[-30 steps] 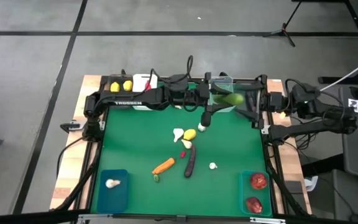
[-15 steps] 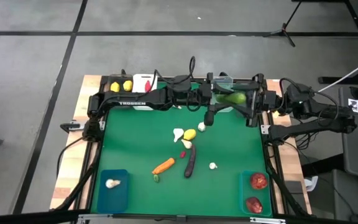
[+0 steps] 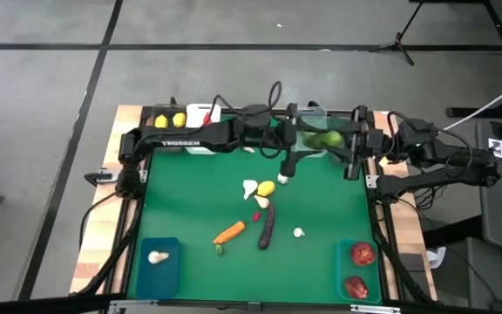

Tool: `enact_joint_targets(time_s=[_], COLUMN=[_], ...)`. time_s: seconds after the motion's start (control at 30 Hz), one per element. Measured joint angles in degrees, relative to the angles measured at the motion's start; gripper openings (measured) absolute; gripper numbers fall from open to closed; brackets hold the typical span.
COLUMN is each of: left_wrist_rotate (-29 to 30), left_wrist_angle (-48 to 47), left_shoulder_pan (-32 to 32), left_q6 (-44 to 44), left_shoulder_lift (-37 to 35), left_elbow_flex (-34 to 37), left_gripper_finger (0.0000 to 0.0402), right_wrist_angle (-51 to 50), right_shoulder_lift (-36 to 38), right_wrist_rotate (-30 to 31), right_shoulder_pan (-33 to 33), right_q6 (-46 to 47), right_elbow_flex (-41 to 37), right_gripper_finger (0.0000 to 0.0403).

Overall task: Sort produce into baskets
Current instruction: Put the cucumber into the transparent bin

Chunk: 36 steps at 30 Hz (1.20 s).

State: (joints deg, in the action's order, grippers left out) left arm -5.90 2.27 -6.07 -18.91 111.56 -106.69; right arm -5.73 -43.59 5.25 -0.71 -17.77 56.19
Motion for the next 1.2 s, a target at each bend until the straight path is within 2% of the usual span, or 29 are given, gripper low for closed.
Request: enact_joint_targets(time_s=[0.13, 0.27, 0.37, 0.5, 0.6, 0.83, 0.93, 1.1, 1.2], left_wrist_rotate=[8.83, 18.92, 19.80, 19.41, 19.42, 18.98, 16.05, 10.05, 8.60], left_wrist_angle=[-18.05, -31.65, -36.86, -40.11, -40.32, -44.28, -45.40, -43.75, -42.06], left_shoulder_pan=[-0.95, -3.57, -6.14, -8.01, -8.45, -8.57, -8.68, -8.68, -8.64], left_q6=[-5.00, -0.03, 4.41, 7.35, 7.65, 8.06, 8.56, 8.34, 8.81], left_shoulder_lift=[-3.56, -7.38, -10.35, -12.34, -13.82, -14.33, -14.33, -14.59, -15.41], left_elbow_flex=[0.03, 0.13, 0.45, 0.69, 0.70, 0.68, 0.68, 2.36, 6.85], left_gripper_finger=[0.0279, 0.0292, 0.0293, 0.0294, 0.0294, 0.0294, 0.0294, 0.0294, 0.0294], right_wrist_angle=[0.05, -4.70, -9.38, -12.41, -11.71, -5.59, -4.39, -3.61, -3.39], right_shoulder_lift=[0.71, 1.07, -0.93, -4.81, -7.68, -13.24, -14.87, -17.63, -19.11], right_wrist_rotate=[5.51, 18.22, 25.68, 25.60, 23.15, 7.61, 1.15, -7.45, -8.85], right_shoulder_pan=[-0.07, -0.10, -1.33, -7.57, -13.69, -29.00, -34.29, -38.28, -39.17], right_q6=[-0.24, -0.20, 2.87, 8.29, 13.05, 22.73, 25.05, 24.77, 24.58], right_elbow_flex=[0.13, 0.19, -0.13, -3.50, -6.93, -15.59, -17.03, -16.95, -16.95], right_gripper_finger=[0.0155, 0.0163, 0.0163, 0.0158, 0.0169, 0.0190, 0.0188, 0.0196, 0.0220])
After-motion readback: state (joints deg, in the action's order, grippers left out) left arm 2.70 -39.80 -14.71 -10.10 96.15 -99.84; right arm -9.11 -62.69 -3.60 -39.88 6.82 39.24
